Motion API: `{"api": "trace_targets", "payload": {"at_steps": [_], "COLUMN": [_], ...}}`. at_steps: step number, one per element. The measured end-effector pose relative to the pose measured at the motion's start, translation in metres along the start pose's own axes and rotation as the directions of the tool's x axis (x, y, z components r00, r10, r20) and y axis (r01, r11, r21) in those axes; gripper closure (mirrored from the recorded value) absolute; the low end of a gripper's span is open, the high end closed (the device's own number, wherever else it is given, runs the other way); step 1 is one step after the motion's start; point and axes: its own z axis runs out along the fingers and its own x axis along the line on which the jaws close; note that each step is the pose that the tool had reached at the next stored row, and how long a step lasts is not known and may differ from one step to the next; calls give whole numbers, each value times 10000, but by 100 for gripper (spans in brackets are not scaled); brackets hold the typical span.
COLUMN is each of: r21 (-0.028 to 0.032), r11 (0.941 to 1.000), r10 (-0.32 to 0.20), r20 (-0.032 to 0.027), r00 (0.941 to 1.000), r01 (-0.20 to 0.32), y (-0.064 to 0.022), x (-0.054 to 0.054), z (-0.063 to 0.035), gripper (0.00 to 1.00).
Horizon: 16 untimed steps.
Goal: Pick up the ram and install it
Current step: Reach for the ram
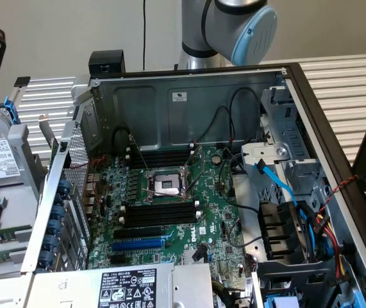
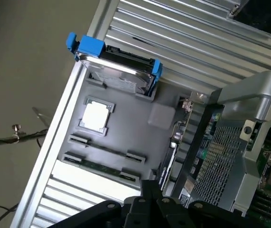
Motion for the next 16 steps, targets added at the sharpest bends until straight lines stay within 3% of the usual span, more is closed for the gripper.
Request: {"api": "trace_targets", "payload": {"at_steps": [4,8,12,16], "r21": [-12,-26,-44,-65], "r11": [9973,9895,9762,9579], "r10": [-728,-1443,-2166,-2871], "r20": [-37,-71,-105,-137], "r00": [9973,9895,9762,9578], "r01": [728,1443,2166,2870], "y": [0,0,0,0], "x": [0,0,0,0], "z": [0,0,0,0], "gripper": [88,88,88,88]}}
